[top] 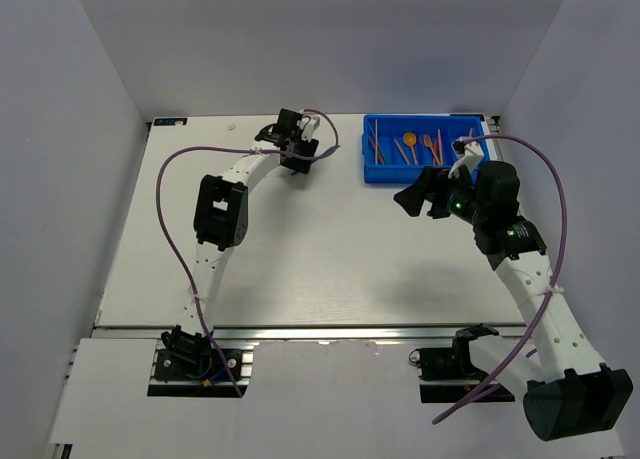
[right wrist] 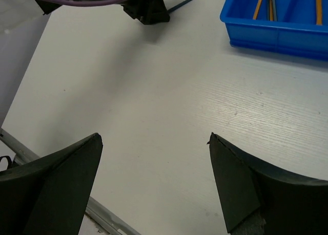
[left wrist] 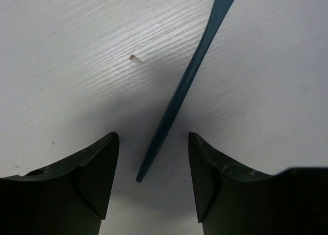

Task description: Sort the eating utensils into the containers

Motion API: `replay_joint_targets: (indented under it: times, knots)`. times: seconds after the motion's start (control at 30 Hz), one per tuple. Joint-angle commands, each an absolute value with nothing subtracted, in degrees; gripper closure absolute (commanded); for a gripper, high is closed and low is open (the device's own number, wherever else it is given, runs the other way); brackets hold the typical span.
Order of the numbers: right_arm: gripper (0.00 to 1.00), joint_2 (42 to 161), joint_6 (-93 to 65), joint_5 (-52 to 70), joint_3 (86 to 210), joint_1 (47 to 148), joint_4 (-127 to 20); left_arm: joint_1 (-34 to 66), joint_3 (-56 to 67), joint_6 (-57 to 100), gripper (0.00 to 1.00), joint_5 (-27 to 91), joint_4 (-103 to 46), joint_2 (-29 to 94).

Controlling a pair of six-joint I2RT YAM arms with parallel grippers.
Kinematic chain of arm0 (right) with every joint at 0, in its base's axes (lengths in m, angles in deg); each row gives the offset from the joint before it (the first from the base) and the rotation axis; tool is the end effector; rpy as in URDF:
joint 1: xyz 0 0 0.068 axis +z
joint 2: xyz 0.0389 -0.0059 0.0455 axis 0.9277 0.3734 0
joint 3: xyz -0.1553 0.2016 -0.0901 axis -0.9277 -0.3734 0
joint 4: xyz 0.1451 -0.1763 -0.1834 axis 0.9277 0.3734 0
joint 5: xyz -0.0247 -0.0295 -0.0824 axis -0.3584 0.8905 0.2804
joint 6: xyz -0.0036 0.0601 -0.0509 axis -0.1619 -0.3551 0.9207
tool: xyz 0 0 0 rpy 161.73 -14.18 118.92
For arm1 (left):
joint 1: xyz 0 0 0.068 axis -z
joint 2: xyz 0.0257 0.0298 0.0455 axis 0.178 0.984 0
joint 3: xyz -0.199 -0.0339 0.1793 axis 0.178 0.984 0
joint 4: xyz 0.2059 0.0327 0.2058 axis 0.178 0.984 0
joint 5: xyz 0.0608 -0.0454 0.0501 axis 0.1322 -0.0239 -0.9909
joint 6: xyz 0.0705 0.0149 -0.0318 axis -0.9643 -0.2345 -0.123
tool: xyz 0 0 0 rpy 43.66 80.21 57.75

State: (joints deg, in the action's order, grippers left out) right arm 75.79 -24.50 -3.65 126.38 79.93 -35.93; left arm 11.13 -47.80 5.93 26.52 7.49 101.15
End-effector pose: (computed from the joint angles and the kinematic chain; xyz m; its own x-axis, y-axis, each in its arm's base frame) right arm 0.2711 0.0805 0.3342 -0.4683 0.1891 -0.8631 -0.3866 0.8345 0.3927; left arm 0.5577 -0.2218 0.1168 -0.7158 0.3549 -0.6014 0.4422 0.8969 0.0029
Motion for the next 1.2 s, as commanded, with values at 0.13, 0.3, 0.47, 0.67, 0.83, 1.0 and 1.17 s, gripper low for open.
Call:
replay_joint_targets:
  times: [0.13, 0.3, 0.47, 0.67, 0.83, 1.0, 1.17]
  knots:
    - [0.11, 75.83, -25.61, -8.43, 127.31, 80.56, -37.48, 11.02, -49.59, 3.76, 0.42, 31.99, 6.39, 102.16]
    - [0.11, 76.0, -26.58, -12.31, 126.61, 80.56, -39.42, 11.02, -50.74, 4.03, 0.53, 33.75, 7.61, 104.19]
    - [0.11, 75.65, -26.14, -12.75, 127.13, 80.47, -39.25, 11.02, -49.07, 3.68, 0.88, 34.45, 9.99, 104.46]
    - [0.11, 74.86, -27.37, -12.93, 125.04, 80.47, -42.84, 13.12, -33.63, 6.65, 1.0, 24.74, 8.16, 96.04]
    - [0.11, 75.03, -33.86, -17.32, 120.38, 80.56, -51.8, 15.84, -15.17, 19.3, 1.0, 21.02, -3.09, 78.67]
    - [0.11, 79.94, -37.82, -13.73, 116.34, 80.91, -55.33, 19.8, -2.34, 29.92, 1.0, 11.97, -6.35, 66.33]
    - [0.12, 82.85, -45.63, -11.35, 110.36, 81.78, -63.22, 20.77, 6.81, 37.15, 1.0, 11.07, -8.46, 55.35]
